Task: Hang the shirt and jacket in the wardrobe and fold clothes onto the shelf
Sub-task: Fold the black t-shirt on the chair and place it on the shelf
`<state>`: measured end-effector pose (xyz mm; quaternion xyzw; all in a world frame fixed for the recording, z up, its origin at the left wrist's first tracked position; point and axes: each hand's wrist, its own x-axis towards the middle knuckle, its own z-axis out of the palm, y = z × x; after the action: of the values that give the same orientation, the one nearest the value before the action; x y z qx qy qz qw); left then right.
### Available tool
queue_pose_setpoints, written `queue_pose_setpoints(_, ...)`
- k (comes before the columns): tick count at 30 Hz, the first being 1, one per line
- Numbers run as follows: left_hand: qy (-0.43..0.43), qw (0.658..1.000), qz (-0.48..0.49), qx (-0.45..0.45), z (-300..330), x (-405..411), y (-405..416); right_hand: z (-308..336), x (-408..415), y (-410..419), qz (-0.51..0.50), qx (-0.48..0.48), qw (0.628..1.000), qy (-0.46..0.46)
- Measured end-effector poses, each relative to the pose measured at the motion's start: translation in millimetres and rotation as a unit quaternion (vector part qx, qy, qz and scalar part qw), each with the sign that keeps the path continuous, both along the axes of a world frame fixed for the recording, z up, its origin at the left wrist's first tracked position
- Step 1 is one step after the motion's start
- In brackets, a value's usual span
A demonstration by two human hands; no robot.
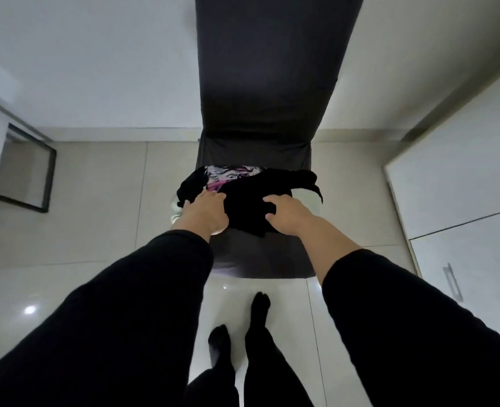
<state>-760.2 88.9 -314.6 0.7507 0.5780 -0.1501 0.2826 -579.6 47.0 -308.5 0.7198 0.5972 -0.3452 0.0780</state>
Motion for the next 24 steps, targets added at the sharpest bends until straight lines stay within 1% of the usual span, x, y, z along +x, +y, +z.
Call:
queue_pose_setpoints(3,-0.034,0.999,0.033,-0.024,-39.7,-9.2,19.8,-38.1,-8.4,28.8,0.041,-0.024,0.999,-0.015)
queue_pose_setpoints(6,-0.057,0.997,0.058,-0.018,-82.5,-16.1,40.3,-76.2,-16.1,59.7,0.077,-0.02,0.996,-0.028)
queue_pose_setpoints(10,-0.058,0.992,0.108,-0.001,-140.2,-30.2,63.0,-122.6,-32.4,95.4,0.115,0.029,0.992,-0.042)
queue_pose_setpoints(13,-0.04,0.989,0.135,0.043,-166.7,-32.8,70.0,-154.0,-46.9,104.0,0.125,0.029,0.991,-0.033)
queue_pose_setpoints(16,-0.026,0.983,0.157,0.093,-172.9,-30.2,74.9,-170.3,-55.0,103.1,0.116,0.043,0.992,-0.037)
queue_pose_setpoints(18,-0.023,0.982,0.15,0.112,-168.2,-28.7,76.2,-169.7,-55.6,104.6,0.086,0.067,0.994,-0.02)
queue_pose_setpoints(22,-0.003,0.976,0.102,0.193,-141.2,-26.9,74.3,-147.4,-53.2,108.0,0.06,0.067,0.996,0.013)
queue_pose_setpoints(24,-0.036,0.972,0.095,0.213,-117.4,-24.3,75.4,-127.2,-51.5,110.1,0.034,0.068,0.996,0.044)
